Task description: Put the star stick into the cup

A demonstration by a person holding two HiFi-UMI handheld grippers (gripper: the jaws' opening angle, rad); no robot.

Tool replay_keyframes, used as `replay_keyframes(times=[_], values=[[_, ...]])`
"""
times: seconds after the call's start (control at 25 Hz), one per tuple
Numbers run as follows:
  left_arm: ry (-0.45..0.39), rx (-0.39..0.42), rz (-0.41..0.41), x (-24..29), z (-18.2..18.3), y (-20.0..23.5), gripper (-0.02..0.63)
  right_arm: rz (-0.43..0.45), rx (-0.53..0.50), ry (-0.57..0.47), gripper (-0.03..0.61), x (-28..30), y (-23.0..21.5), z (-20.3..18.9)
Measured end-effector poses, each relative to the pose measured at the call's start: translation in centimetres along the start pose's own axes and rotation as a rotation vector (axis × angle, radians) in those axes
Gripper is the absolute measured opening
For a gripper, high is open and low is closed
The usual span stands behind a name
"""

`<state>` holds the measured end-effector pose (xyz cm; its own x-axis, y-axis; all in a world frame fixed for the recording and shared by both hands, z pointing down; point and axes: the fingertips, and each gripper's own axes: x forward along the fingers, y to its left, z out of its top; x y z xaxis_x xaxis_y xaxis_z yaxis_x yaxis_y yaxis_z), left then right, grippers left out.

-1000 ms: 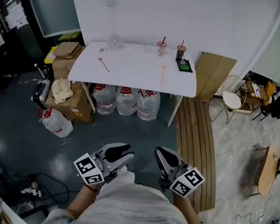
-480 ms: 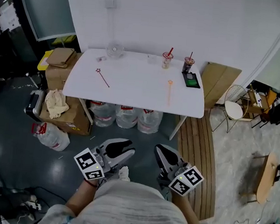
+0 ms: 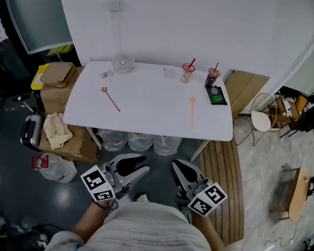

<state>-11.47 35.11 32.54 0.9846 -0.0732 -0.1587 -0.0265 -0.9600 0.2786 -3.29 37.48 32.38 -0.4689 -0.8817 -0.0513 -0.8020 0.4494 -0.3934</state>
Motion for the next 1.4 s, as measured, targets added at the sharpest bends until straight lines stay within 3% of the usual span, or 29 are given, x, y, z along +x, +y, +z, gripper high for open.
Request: replay_keyframes(times=[0.36, 0.68, 1.16, 1.4], values=[[-0.001, -0.043, 0.005, 0.4, -0.7, 3.7, 0.121, 0.007, 0.002, 0.067, 0.011, 3.4, -1.9, -0.9], [0.003, -0.053, 0.05, 2.2, -0.4, 8.6, 0.121, 0.028, 0.0, 0.084, 0.011, 7.2, -6.7, 0.0], [0.035, -0.05, 0.049, 10.7, 1.0, 18.3, 0.121, 0.03, -0.003, 0.116, 0.011, 13.1, -17.0, 3.1], [0.043, 0.011, 0.05, 15.3, 2.3, 22.1, 0.121, 0.057, -0.036, 0.116, 0.011, 15.5, -21.8, 4.9]])
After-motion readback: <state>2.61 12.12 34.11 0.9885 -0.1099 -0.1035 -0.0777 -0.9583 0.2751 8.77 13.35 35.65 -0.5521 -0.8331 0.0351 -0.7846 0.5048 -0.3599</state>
